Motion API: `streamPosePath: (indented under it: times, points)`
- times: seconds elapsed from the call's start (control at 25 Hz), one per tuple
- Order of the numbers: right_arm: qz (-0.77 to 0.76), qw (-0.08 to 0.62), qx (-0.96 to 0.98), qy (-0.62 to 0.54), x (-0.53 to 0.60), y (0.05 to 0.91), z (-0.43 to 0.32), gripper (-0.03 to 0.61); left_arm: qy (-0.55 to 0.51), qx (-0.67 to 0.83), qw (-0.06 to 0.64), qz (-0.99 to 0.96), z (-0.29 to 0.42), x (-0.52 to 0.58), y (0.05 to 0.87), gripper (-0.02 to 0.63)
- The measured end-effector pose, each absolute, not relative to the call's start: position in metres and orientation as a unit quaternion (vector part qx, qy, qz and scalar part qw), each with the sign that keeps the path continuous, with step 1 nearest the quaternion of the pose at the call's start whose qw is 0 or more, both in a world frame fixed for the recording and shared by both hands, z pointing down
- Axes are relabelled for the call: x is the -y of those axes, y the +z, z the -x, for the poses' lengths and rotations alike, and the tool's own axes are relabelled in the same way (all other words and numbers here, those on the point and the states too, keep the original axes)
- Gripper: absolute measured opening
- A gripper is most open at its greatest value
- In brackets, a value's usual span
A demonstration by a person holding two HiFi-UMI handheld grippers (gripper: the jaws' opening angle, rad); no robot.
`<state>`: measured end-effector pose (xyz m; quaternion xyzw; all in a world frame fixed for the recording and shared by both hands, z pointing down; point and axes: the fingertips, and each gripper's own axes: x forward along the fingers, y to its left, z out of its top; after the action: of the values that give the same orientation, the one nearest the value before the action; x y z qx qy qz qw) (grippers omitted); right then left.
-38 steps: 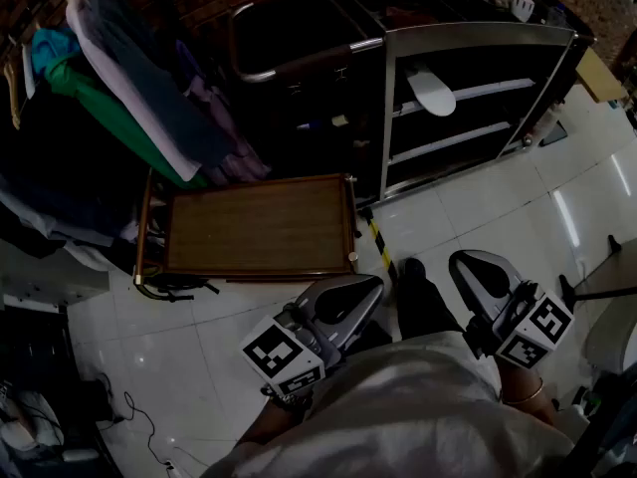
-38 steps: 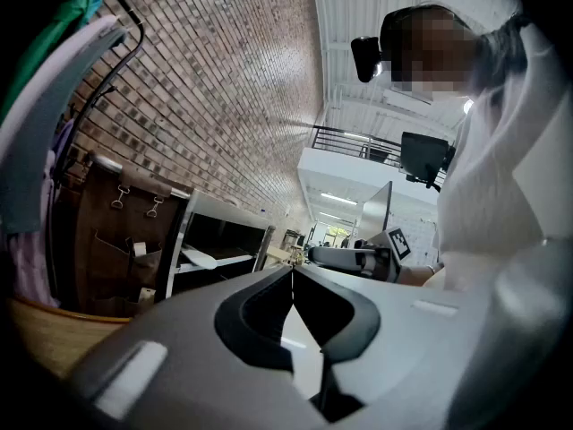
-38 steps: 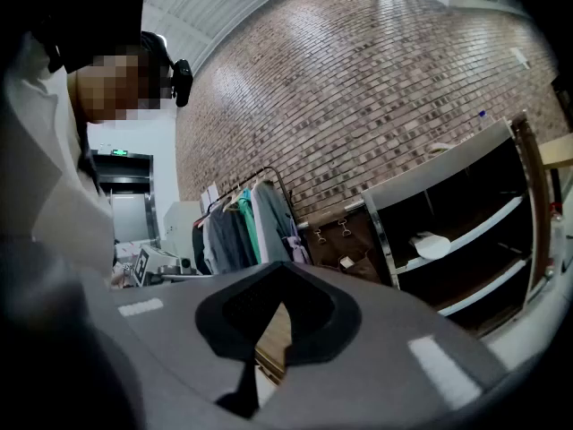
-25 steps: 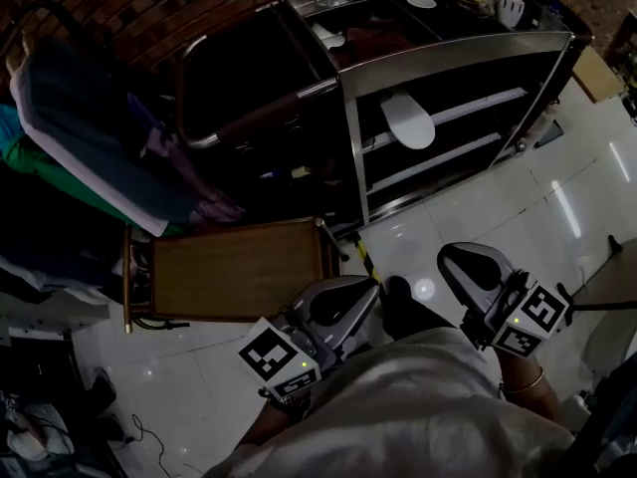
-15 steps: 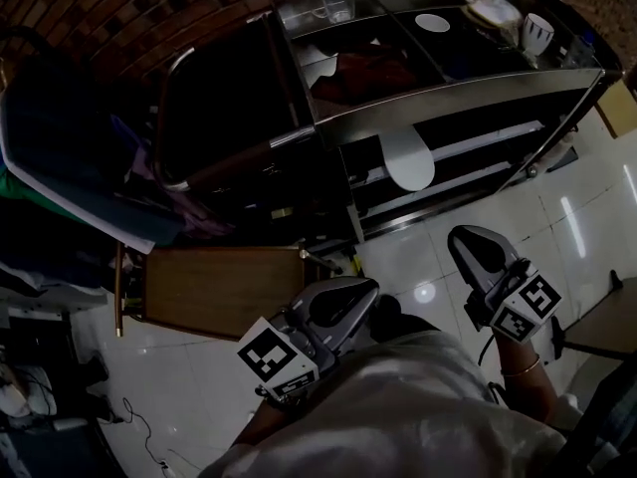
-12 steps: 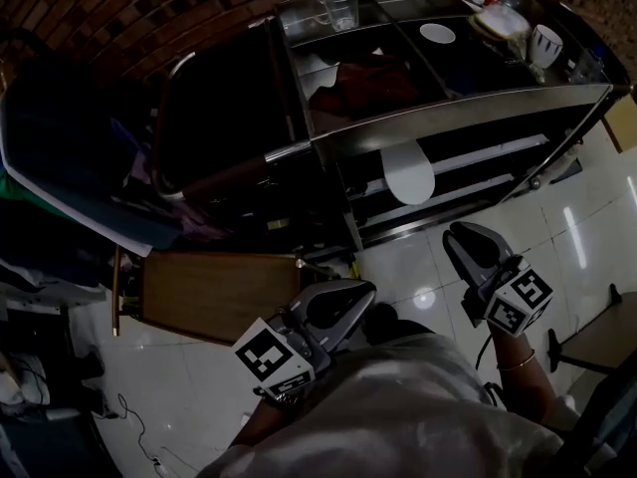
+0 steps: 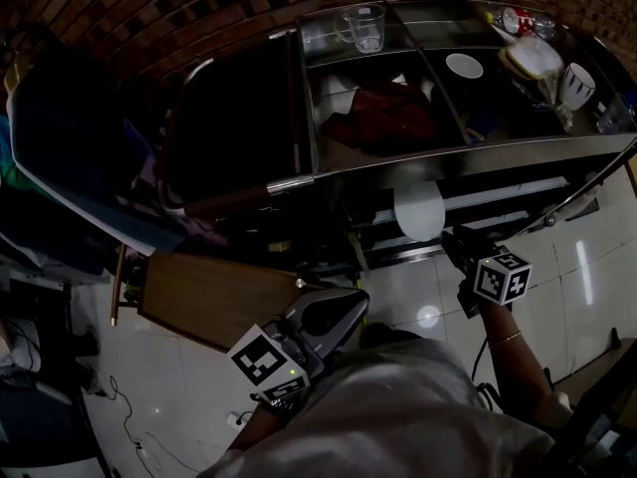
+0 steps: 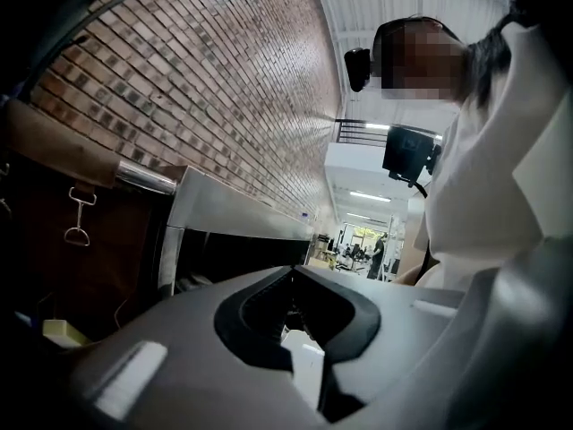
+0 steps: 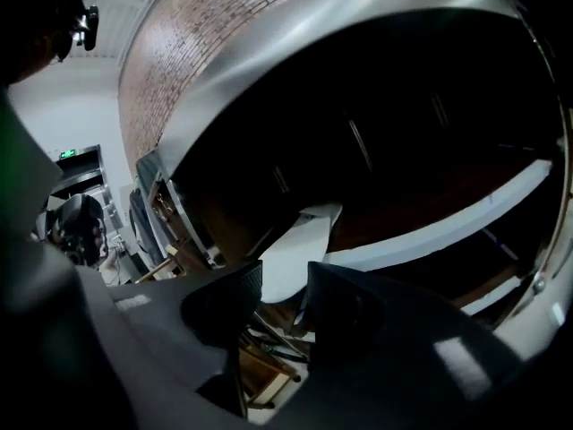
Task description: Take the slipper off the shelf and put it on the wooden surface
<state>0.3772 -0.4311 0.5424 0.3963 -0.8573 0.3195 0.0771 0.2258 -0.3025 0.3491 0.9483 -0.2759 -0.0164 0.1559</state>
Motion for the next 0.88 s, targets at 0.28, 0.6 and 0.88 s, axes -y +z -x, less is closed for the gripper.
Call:
streamPosePath:
  times: [0.28, 0.6, 0.88]
  points:
    - [-0.397, 0.067, 0.825, 0.396, 0.460, 0.585, -0.367, 0.160, -0.011, 0.309, 0.159, -0.937, -0.216, 0.310, 0.351, 0.002]
    - [-0.370, -0.023, 0.790, 0.487, 0.460, 0.573, -0.354, 0.039, -0.046, 0.341, 0.188, -0.920, -0.197, 0.299, 0.348, 0.002]
    - [-0.379, -0.052, 0.810, 0.444, 0.431, 0.526, -0.366, 0.031, -0.036, 0.333, 0.195, -0.922, -0.195, 0.286, 0.354, 0.002]
